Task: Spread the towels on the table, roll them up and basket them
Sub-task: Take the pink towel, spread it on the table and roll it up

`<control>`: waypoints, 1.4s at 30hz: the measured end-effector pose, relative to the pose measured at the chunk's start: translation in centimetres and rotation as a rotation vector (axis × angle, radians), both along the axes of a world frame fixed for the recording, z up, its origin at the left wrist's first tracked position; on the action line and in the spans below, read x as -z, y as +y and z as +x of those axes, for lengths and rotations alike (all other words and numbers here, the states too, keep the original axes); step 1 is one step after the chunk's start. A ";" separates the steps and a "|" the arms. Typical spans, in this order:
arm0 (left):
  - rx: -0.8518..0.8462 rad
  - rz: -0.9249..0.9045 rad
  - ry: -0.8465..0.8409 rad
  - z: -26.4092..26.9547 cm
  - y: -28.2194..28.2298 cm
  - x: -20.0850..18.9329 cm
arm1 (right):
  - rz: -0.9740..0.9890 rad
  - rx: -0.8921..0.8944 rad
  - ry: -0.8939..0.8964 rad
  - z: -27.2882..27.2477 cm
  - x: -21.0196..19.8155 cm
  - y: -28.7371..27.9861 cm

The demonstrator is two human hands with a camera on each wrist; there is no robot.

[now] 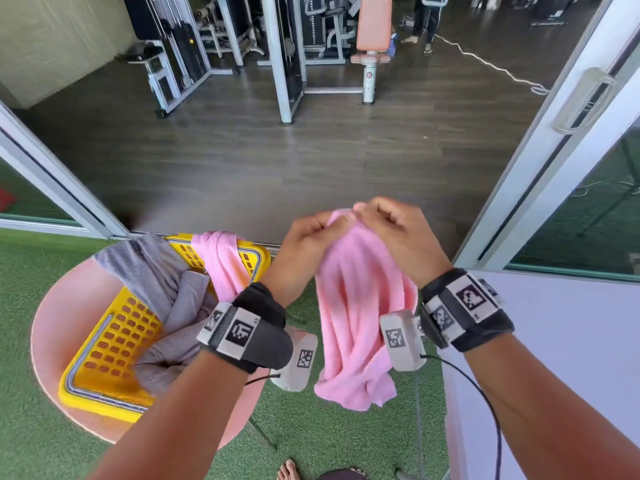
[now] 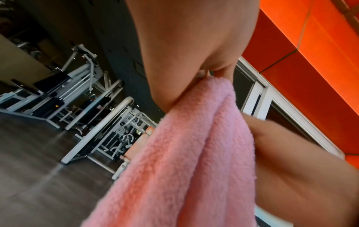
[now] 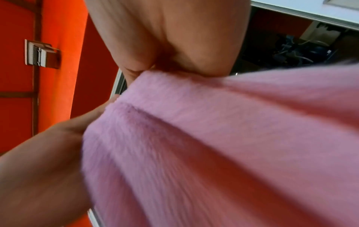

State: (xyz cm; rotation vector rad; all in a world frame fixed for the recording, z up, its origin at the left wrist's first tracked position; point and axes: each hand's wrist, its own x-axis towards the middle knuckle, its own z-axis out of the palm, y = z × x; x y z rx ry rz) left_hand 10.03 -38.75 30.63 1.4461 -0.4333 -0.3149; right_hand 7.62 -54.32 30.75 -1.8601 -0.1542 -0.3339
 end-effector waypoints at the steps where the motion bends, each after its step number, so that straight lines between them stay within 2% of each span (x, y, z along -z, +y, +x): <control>1: -0.056 -0.040 -0.010 0.5 0.2 -0.7 | 0.013 -0.006 0.037 -0.3 0.8 0.2; 4: -0.107 -0.071 0.008 1.2 0.3 -1.1 | 0.008 -0.022 0.092 -1.0 2.2 0.4; 9: 0.217 0.093 0.066 -0.5 -0.5 1.4 | 0.033 0.067 -0.053 -0.1 -1.6 -0.8; 12: 0.079 -0.031 0.061 0.0 -0.4 0.4 | 0.009 -0.020 -0.010 0.1 -1.3 -0.8; 16: -0.172 -0.179 0.070 2.0 0.7 -1.2 | -0.115 -0.123 0.186 -1.2 1.4 -0.8; 18: -0.121 -0.132 0.066 2.0 0.7 -0.4 | -0.117 -0.109 0.166 -1.3 1.2 -1.0; 21: 0.129 0.119 -0.028 0.6 0.3 1.3 | -0.126 -0.028 0.025 -0.2 -0.5 -1.6; 22: 0.163 0.155 -0.054 0.4 0.3 1.4 | -0.124 -0.030 0.009 0.1 -1.0 -1.6; 24: 0.133 0.059 -0.037 0.4 0.5 0.5 | -0.130 -0.066 0.020 0.0 -1.0 -1.2; 26: 0.019 -0.042 -0.014 1.1 1.0 -0.6 | -0.114 -0.127 0.085 -0.6 0.1 -0.6; 28: -0.087 -0.051 -0.045 1.8 1.4 -0.8 | -0.074 -0.202 0.188 -1.1 1.3 -0.4; 30: -0.070 -0.036 -0.047 1.6 1.4 -0.4 | -0.031 -0.201 0.191 -1.1 1.3 -0.6; 34: 0.128 0.124 -0.120 -0.1 0.9 0.9 | 0.014 -0.076 0.003 -0.1 -1.3 -1.2; 36: 0.074 0.038 -0.091 0.3 0.9 0.5 | -0.025 -0.085 -0.004 0.0 -1.3 -1.1; 39: -0.145 -0.146 0.001 2.2 1.8 -0.3 | -0.146 -0.188 0.150 -0.5 0.7 -1.0; 40: -0.165 -0.154 0.019 2.6 2.2 -0.2 | -0.160 -0.193 0.182 -0.7 1.1 -1.1; 42: -0.074 -0.091 0.008 2.0 2.2 0.2 | -0.130 -0.156 0.141 -0.6 0.5 -1.4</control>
